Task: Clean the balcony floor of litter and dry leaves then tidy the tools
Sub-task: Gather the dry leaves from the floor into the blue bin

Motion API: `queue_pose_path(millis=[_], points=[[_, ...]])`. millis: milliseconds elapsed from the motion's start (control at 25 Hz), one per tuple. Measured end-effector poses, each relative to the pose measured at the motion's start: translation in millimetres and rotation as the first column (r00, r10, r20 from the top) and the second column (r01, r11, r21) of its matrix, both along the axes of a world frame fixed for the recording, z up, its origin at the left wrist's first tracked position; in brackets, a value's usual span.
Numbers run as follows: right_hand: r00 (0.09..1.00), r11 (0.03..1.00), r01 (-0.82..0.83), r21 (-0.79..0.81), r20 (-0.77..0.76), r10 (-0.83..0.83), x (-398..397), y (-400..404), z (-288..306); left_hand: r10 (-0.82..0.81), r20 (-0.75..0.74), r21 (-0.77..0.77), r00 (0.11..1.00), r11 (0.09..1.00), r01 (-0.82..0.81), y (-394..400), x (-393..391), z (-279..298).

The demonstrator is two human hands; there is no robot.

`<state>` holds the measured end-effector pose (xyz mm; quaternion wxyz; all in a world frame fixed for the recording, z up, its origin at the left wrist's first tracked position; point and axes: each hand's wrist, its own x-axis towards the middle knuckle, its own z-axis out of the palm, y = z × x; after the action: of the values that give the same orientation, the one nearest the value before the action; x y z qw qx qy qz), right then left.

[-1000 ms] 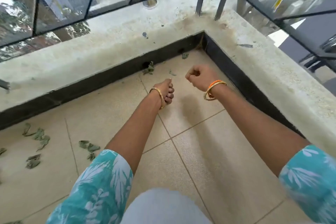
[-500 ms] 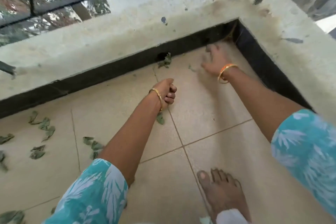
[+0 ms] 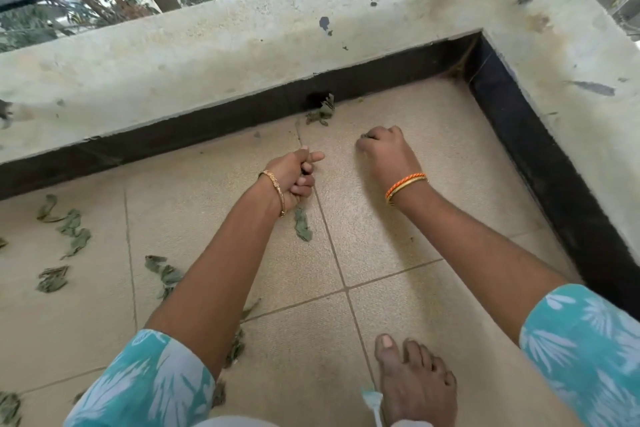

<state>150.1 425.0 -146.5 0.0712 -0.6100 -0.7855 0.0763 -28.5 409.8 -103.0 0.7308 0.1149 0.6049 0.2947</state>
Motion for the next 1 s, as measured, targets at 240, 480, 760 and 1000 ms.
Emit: queue_pose_path(millis=[240,480,760,1000], points=[[0.943,0.986,0.159,-0.048,-0.289,-0.166,-6,9,27,-0.078,-0.082,0.019,0.994,0.997,0.080,-7,8,4],[0.776,0.957,0.025,-0.290,-0.598,-0.202,-45,-27,63,-0.076,-0.165,0.046,0.983,0.995,0.085,-11,13,6],[0.713,0.874,0.379,-0.303,-0.507,-0.485,-43,26,45,-0.014,-0.097,-0.030,0.995,0.999,0.011,-6,-23,0],[0.754,0.776,0.594,-0.211,-0.188,-0.629,-96,46,19,0.050,-0.091,-0.012,0.995,0.999,-0.051,-7,-44,-3]])
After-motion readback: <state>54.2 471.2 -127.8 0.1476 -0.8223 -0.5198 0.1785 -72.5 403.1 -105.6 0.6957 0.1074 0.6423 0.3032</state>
